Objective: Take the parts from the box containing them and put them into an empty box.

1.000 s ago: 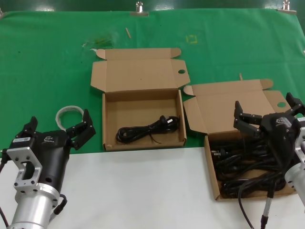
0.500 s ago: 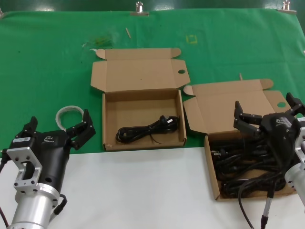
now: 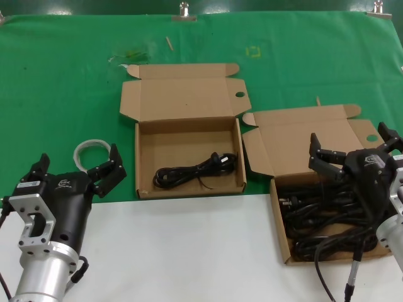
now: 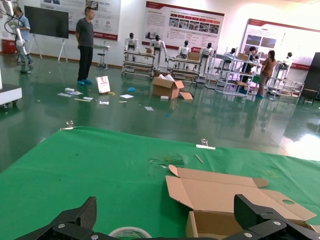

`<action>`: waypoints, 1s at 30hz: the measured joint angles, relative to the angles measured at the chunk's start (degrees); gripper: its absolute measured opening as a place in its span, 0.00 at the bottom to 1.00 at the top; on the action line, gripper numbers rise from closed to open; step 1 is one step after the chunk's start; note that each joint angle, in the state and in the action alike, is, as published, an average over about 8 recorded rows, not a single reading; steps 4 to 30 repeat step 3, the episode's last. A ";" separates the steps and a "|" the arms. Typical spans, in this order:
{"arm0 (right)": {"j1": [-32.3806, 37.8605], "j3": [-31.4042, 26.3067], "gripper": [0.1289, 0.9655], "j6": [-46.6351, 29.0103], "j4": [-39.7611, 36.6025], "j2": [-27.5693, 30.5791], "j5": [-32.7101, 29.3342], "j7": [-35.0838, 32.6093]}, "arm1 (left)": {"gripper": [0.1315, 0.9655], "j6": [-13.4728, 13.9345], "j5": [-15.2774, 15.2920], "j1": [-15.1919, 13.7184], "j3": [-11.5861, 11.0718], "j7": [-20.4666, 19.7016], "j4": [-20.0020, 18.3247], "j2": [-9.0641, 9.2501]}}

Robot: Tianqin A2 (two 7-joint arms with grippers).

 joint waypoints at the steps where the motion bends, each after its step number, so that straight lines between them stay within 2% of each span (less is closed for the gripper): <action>1: 0.00 0.00 1.00 0.00 0.00 0.00 0.00 0.00 | 1.00 0.00 0.00 0.00 0.00 0.00 0.00 0.00; 30: 0.00 0.00 1.00 0.00 0.00 0.00 0.00 0.00 | 1.00 0.00 0.00 0.00 0.00 0.00 0.00 0.00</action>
